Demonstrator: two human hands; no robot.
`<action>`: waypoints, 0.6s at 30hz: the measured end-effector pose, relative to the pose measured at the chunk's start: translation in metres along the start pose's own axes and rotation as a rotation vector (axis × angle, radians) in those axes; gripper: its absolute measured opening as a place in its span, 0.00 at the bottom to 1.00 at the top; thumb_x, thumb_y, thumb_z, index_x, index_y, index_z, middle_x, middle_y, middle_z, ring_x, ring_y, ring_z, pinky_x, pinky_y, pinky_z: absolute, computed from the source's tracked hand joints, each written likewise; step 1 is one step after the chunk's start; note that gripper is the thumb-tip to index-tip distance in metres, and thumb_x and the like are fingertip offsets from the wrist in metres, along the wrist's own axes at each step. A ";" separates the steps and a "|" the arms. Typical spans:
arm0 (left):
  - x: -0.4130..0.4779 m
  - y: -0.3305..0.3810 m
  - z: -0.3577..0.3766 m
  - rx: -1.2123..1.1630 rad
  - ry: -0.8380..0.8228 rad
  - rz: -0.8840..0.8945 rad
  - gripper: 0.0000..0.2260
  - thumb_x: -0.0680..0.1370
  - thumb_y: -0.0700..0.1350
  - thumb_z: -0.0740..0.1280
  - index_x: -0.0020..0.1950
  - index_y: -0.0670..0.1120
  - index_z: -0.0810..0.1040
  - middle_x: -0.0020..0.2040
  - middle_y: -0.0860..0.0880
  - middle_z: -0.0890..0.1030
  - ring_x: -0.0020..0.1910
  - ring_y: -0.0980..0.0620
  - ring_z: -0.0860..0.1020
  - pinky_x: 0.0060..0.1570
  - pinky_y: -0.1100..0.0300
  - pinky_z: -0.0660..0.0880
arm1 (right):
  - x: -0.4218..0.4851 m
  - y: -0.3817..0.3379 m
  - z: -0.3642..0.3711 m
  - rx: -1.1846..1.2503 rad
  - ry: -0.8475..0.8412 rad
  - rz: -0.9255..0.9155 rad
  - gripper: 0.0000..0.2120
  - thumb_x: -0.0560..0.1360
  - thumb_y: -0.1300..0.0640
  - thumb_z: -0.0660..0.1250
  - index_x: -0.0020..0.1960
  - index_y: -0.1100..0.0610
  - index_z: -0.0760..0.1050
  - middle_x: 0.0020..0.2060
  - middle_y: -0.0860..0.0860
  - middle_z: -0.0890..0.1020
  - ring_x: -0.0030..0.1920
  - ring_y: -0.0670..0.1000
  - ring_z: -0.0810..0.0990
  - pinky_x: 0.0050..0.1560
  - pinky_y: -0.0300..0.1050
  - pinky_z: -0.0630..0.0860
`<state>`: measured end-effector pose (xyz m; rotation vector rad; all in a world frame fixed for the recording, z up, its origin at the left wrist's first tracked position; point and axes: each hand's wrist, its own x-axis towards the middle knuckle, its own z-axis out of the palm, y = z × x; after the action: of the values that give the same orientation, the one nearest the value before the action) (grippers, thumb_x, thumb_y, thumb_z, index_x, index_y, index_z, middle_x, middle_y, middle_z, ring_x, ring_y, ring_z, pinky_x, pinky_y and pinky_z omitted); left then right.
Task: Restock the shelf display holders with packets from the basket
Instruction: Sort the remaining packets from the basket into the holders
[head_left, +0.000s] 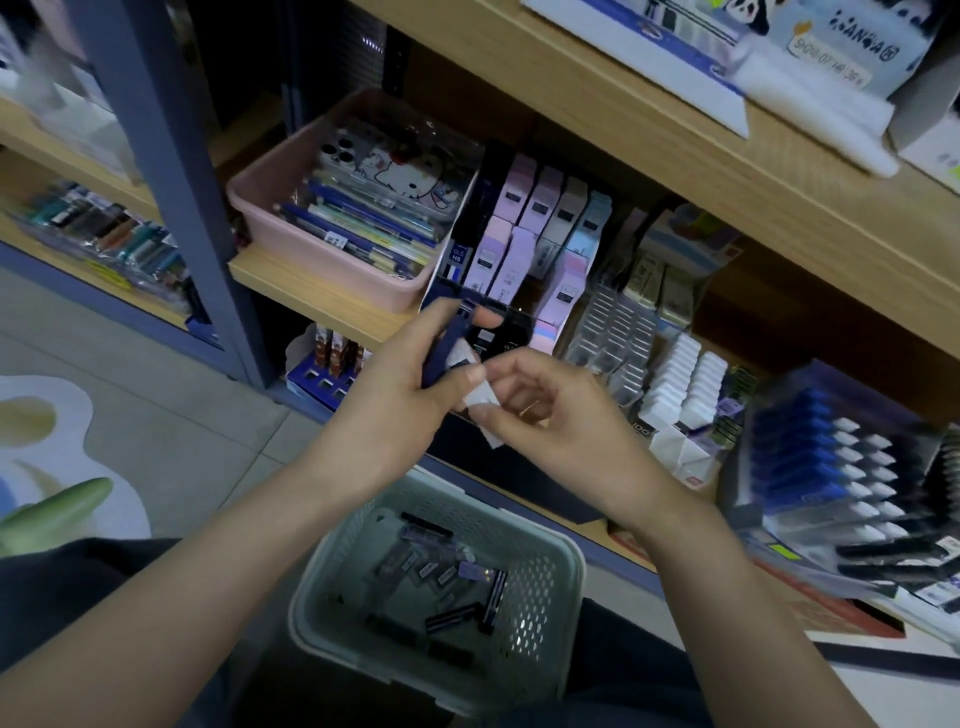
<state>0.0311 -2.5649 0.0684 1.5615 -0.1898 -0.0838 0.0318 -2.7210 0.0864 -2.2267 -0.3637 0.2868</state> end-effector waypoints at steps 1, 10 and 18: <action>0.001 -0.001 -0.001 0.002 0.002 -0.007 0.14 0.78 0.37 0.63 0.57 0.55 0.73 0.41 0.54 0.76 0.38 0.60 0.75 0.43 0.66 0.73 | 0.001 -0.001 0.002 -0.028 -0.002 0.001 0.09 0.73 0.57 0.71 0.51 0.52 0.76 0.38 0.47 0.80 0.38 0.48 0.79 0.45 0.52 0.77; 0.012 0.004 -0.015 0.127 0.106 -0.036 0.09 0.79 0.49 0.60 0.57 0.52 0.75 0.52 0.50 0.79 0.48 0.56 0.77 0.43 0.67 0.73 | 0.015 -0.007 -0.004 0.162 0.339 0.104 0.14 0.74 0.62 0.68 0.52 0.48 0.66 0.43 0.51 0.81 0.42 0.47 0.83 0.45 0.48 0.81; 0.021 0.015 -0.010 0.009 0.080 -0.187 0.06 0.81 0.50 0.55 0.46 0.51 0.64 0.38 0.50 0.73 0.32 0.57 0.69 0.28 0.71 0.65 | 0.042 -0.009 -0.011 0.169 0.872 -0.041 0.08 0.81 0.61 0.55 0.48 0.49 0.64 0.42 0.45 0.76 0.43 0.37 0.79 0.46 0.35 0.77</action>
<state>0.0528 -2.5586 0.0845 1.5860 0.0193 -0.1664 0.0735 -2.7086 0.0973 -1.9536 0.0913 -0.6437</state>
